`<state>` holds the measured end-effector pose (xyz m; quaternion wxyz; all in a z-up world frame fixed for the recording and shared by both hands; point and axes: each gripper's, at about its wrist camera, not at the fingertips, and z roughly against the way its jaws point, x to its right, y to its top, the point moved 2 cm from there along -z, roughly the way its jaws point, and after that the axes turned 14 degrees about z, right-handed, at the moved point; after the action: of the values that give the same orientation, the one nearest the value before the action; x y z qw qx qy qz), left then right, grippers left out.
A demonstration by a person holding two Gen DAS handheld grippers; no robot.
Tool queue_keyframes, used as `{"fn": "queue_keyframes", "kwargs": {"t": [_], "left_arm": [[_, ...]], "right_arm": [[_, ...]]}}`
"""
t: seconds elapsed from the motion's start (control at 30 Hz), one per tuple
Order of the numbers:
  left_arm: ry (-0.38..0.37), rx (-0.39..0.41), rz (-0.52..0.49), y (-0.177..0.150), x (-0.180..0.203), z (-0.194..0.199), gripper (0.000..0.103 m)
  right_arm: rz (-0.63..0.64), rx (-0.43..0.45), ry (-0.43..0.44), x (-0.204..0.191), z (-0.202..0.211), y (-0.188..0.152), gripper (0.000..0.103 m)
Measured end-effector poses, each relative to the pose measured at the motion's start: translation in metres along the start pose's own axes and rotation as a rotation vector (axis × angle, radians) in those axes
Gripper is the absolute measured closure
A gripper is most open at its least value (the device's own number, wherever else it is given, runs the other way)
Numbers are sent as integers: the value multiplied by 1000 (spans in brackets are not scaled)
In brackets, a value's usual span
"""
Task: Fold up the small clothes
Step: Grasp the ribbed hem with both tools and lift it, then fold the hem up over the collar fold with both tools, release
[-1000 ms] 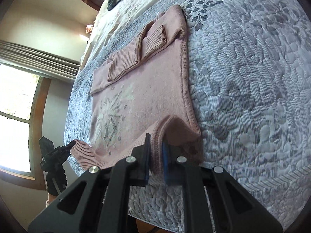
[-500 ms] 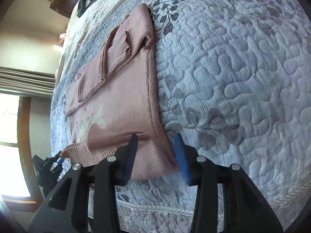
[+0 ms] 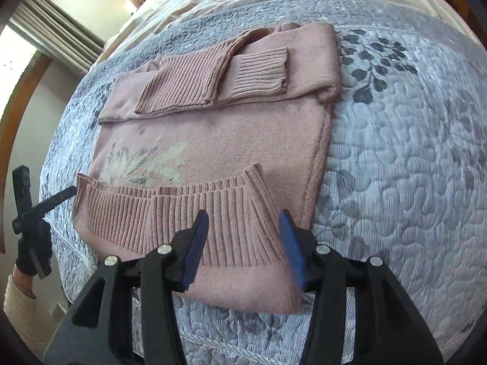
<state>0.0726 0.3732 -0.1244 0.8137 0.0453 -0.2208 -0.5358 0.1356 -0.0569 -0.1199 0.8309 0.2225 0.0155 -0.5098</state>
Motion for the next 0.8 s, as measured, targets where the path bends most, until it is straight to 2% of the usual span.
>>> {"fn": "queue_keyframes", "kwargs": {"t": [0.23,0.27,0.3,0.33,0.37,0.4,0.43,0.5,0.7,0.8], "left_arm": [[83,-1,-142,4,22,-21,45],[99,-1,-164,3,25,-23,47],[108,-2,-176,3,27,-25,53],[102,-10,-183,3,29,-27,61],[84,-23,-186,1,30,-28,79],[90,-18,-187,0,31,-27,83],[96,-8,-194,-2,33,-25,84],[89,11,-199,-6,34,-18,88],[-27,77,-159,-25,33,27,93],[-29,115,-193,-37,35,48,93]], "right_arm": [[67,-108,-55,-2,-44,8,51],[77,-120,-60,-2,-48,7,54],[88,-117,-66,-3,-50,6,59],[98,-108,-64,-5,-49,4,65],[100,-100,-44,-6,-49,2,76],[95,-95,-27,-6,-47,0,85],[97,-88,-30,-6,-43,-2,90],[97,-71,-22,-7,-34,-7,93],[69,54,51,-15,13,-25,94],[81,98,69,-23,33,-37,94]]}}
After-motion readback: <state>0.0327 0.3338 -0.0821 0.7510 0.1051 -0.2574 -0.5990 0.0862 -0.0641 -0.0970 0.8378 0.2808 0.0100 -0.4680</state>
